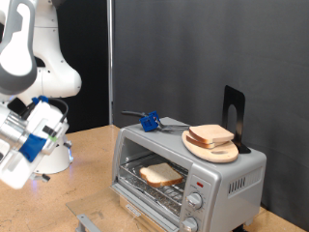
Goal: Make a piece of toast with the oven
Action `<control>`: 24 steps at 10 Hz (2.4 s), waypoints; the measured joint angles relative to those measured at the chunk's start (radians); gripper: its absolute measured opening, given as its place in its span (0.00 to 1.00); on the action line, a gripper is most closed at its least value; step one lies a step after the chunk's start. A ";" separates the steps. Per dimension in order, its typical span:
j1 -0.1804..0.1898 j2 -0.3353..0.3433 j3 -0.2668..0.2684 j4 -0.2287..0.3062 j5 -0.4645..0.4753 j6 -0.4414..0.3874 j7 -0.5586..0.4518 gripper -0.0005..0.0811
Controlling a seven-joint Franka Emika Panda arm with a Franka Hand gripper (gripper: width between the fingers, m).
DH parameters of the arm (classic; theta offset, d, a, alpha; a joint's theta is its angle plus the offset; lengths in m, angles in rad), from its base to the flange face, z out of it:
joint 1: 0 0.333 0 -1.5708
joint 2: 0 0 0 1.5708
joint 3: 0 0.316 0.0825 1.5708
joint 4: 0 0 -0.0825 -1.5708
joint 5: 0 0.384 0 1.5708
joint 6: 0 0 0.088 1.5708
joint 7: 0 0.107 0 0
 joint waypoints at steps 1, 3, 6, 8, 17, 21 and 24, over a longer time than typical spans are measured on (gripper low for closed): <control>0.000 0.043 0.000 0.016 0.020 0.031 -0.031 1.00; 0.000 0.131 0.001 0.051 0.041 0.069 -0.093 1.00; 0.001 0.224 0.012 0.069 0.062 0.078 -0.180 1.00; 0.004 0.259 0.033 0.058 0.093 0.110 -0.221 1.00; 0.025 0.247 0.123 -0.062 0.149 0.090 -0.264 1.00; -0.002 0.154 0.094 -0.065 0.135 -0.046 -0.167 1.00; -0.003 0.091 0.093 -0.064 0.145 -0.103 -0.109 1.00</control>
